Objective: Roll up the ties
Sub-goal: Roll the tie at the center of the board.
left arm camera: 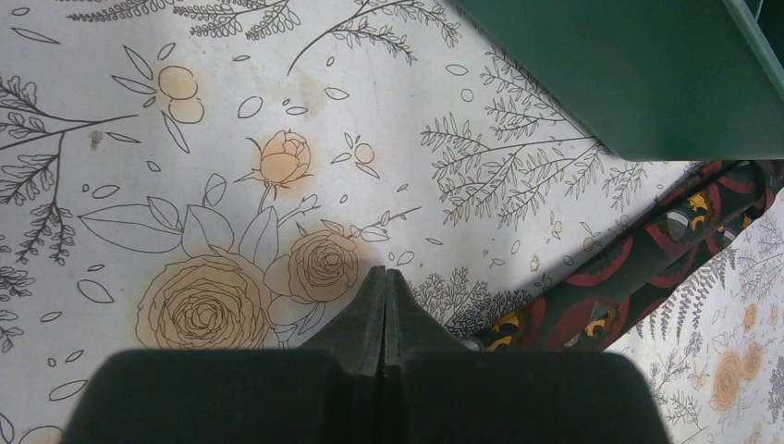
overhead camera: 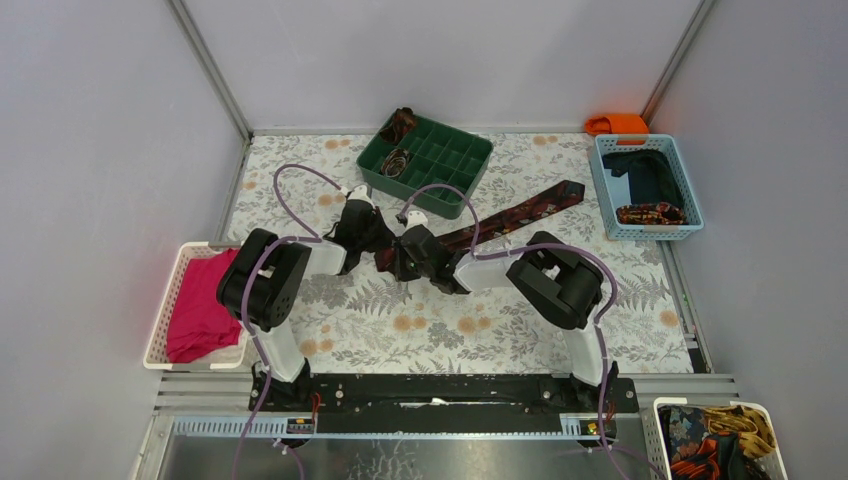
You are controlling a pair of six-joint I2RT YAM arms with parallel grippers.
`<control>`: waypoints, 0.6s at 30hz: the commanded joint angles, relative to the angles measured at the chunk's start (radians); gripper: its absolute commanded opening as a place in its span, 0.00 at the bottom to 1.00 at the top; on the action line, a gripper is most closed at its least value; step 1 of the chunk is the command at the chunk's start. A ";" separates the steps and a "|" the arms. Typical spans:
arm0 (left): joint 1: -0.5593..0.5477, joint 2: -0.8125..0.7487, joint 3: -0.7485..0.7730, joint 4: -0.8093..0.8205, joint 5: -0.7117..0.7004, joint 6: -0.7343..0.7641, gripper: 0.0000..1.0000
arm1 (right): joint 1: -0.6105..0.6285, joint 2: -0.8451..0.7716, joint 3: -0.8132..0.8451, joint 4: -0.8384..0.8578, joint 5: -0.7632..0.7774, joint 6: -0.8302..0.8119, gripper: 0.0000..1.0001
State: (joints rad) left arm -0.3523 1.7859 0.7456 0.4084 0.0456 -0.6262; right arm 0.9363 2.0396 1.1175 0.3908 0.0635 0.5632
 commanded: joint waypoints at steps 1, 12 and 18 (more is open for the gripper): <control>0.004 0.029 -0.006 -0.042 -0.008 0.016 0.00 | 0.006 0.045 0.011 -0.031 0.039 0.013 0.00; 0.006 0.056 0.131 -0.169 -0.113 0.023 0.00 | 0.007 -0.162 -0.072 -0.178 0.090 -0.089 0.06; 0.007 0.037 0.283 -0.285 -0.193 0.032 0.00 | 0.008 -0.281 -0.081 -0.249 0.125 -0.140 0.08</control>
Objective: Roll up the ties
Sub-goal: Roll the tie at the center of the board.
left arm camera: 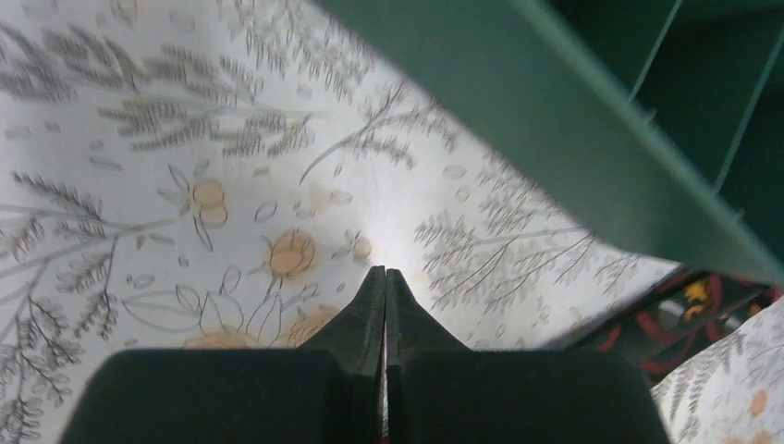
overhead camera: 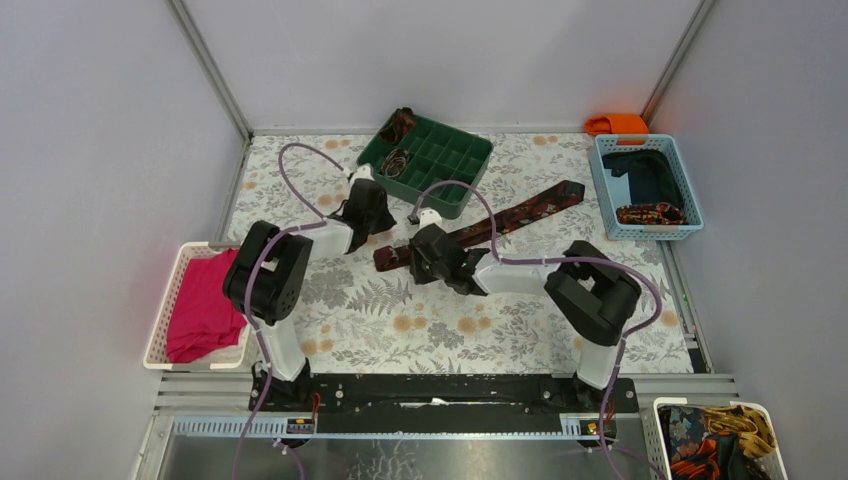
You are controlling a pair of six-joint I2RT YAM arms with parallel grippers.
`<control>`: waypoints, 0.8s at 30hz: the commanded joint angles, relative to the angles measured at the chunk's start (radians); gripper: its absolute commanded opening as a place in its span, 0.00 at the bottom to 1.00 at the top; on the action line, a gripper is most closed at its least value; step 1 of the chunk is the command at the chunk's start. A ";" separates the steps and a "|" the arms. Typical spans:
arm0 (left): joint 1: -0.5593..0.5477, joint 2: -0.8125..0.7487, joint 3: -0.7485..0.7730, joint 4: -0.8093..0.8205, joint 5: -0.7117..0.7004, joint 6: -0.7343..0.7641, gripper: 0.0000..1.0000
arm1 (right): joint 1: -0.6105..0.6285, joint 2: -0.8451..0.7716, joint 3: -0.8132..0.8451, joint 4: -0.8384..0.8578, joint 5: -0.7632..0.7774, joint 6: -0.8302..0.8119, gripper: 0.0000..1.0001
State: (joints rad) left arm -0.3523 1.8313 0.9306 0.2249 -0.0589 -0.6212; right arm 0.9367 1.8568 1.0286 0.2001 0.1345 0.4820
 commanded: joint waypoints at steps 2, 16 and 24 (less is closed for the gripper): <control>0.010 -0.026 0.144 -0.151 -0.112 0.028 0.01 | 0.007 -0.121 0.018 -0.058 0.039 -0.065 0.07; -0.009 -0.767 -0.077 -0.408 -0.385 -0.060 0.00 | 0.019 0.071 0.336 -0.138 -0.120 -0.082 0.00; -0.008 -0.837 -0.073 -0.472 -0.410 -0.045 0.00 | 0.020 0.178 0.413 -0.185 -0.144 -0.056 0.00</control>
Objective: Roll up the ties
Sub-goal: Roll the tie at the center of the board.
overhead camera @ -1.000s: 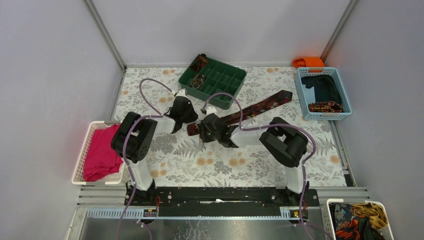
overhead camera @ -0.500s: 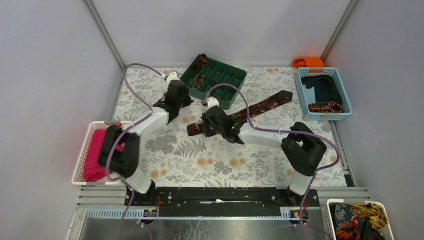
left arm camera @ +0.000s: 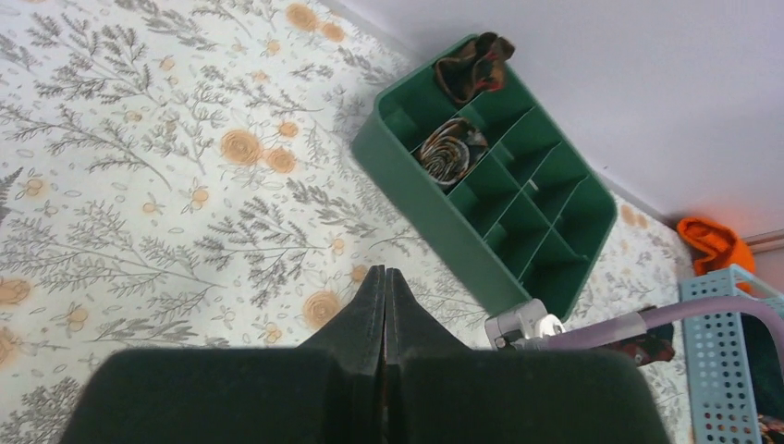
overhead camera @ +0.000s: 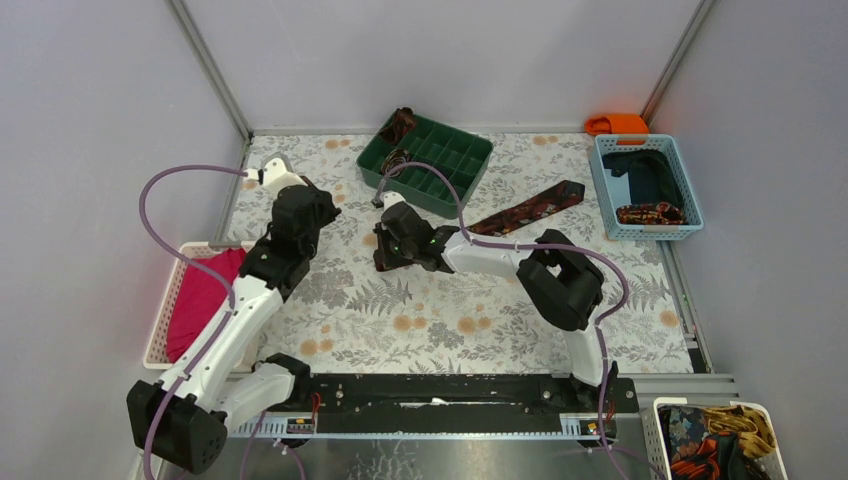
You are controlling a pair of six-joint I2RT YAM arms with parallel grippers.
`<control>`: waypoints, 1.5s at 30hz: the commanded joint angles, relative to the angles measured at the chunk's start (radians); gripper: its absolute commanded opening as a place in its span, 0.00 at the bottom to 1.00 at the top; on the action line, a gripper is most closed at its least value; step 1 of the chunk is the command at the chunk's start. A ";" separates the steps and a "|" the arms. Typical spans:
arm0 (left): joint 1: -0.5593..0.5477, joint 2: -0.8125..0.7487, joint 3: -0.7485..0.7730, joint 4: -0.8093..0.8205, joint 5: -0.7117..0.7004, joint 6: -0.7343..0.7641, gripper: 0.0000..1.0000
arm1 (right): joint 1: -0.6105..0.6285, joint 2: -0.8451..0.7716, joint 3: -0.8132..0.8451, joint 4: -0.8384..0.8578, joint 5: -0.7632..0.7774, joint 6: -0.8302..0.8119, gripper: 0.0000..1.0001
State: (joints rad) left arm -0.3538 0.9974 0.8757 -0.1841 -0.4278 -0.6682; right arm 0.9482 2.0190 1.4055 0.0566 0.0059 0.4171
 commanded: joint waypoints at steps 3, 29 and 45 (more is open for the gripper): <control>-0.006 0.002 -0.023 -0.055 -0.027 -0.003 0.00 | 0.006 0.019 0.026 -0.050 0.029 0.001 0.00; -0.007 0.031 -0.046 0.001 0.036 0.016 0.00 | -0.062 0.032 -0.015 -0.120 0.174 -0.033 0.01; -0.004 0.554 -0.177 0.500 0.381 0.039 0.00 | -0.045 -0.188 -0.252 0.032 0.125 0.025 0.20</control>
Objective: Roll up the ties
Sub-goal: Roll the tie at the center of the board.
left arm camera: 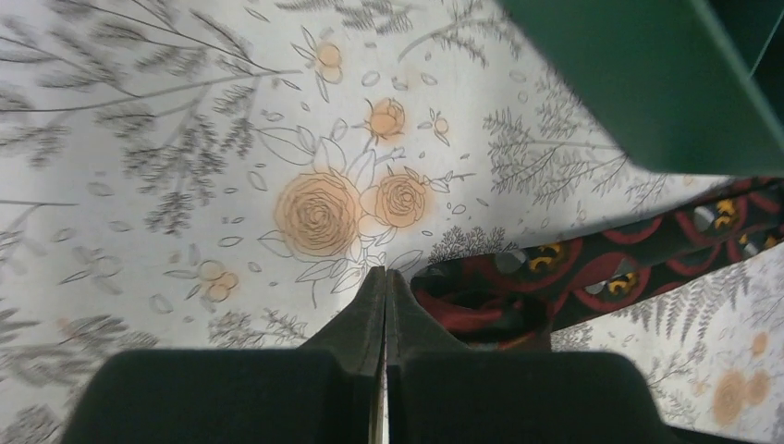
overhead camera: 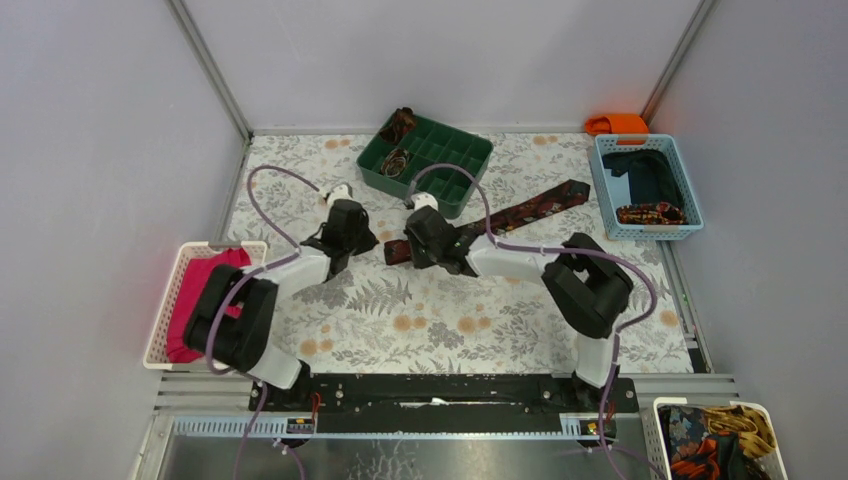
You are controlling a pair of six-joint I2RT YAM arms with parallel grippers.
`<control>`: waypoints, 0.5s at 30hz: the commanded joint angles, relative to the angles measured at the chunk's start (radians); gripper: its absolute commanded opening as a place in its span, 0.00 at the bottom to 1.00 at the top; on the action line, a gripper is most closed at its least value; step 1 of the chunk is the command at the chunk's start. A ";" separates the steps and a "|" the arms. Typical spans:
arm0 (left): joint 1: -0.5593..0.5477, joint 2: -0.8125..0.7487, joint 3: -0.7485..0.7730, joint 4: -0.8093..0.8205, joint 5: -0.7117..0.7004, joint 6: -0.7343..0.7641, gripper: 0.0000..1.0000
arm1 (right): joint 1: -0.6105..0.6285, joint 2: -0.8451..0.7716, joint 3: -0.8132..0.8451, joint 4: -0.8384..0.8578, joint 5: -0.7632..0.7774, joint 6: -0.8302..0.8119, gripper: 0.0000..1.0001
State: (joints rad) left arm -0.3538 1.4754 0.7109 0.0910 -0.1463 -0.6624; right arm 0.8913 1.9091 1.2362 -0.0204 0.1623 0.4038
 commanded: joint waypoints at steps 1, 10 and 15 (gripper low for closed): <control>-0.004 0.102 -0.008 0.245 0.100 0.044 0.00 | 0.012 -0.079 -0.105 0.135 -0.044 0.052 0.17; 0.001 0.242 0.047 0.303 0.072 0.116 0.00 | 0.059 0.004 -0.127 0.187 -0.084 0.102 0.00; 0.009 0.279 0.055 0.323 0.068 0.137 0.00 | 0.066 0.057 -0.102 0.185 -0.058 0.119 0.00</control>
State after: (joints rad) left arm -0.3519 1.7275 0.7395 0.3279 -0.0631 -0.5732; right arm 0.9497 1.9255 1.1023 0.1310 0.0872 0.4919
